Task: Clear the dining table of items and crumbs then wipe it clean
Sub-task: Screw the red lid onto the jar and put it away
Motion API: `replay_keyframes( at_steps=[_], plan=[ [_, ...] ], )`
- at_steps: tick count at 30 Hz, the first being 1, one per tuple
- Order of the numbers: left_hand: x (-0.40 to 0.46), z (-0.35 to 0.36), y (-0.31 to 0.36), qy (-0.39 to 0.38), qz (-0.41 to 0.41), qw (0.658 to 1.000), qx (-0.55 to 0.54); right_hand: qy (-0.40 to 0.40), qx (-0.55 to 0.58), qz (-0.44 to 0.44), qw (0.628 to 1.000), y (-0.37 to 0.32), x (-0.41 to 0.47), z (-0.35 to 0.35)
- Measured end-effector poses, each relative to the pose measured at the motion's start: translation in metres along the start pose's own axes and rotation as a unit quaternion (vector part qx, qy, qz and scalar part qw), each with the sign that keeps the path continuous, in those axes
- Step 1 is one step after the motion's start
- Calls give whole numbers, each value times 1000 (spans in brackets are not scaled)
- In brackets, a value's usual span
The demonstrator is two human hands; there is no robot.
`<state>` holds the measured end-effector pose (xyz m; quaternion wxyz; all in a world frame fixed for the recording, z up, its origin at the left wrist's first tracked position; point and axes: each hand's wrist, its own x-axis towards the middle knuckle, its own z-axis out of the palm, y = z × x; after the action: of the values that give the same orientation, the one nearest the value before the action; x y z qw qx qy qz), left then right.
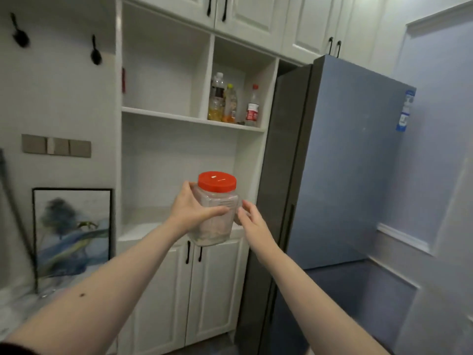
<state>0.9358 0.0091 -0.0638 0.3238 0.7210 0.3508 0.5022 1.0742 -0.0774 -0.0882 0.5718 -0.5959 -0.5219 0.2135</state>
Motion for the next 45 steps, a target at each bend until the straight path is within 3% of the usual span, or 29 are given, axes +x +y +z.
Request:
replay_keyframes(
  at_steps=[6, 10, 23, 28, 32, 41, 45],
  plan=[
    [91, -72, -23, 43, -3, 999, 23, -112, 21, -41, 993, -21, 88, 85],
    [155, -94, -32, 91, -9, 995, 37, -146, 2, -80, 986, -38, 152, 117],
    [396, -69, -12, 198, 6, 978, 68, -17, -147, -152, 977, -95, 403, 140],
    [496, -63, 2, 255, -13, 966, 48, -20, -130, -203, 970, -129, 494, 135],
    [548, -59, -9, 296, -37, 954, 43, -67, -95, -223, 968, -134, 541, 136],
    [616, -57, -60, 234, -65, 968, 71, -120, -83, -160, 976, -112, 620, 158],
    [628, -60, -76, 210, -54, 975, 36, -151, -83, -114, 978, -107, 643, 162]
  ],
)
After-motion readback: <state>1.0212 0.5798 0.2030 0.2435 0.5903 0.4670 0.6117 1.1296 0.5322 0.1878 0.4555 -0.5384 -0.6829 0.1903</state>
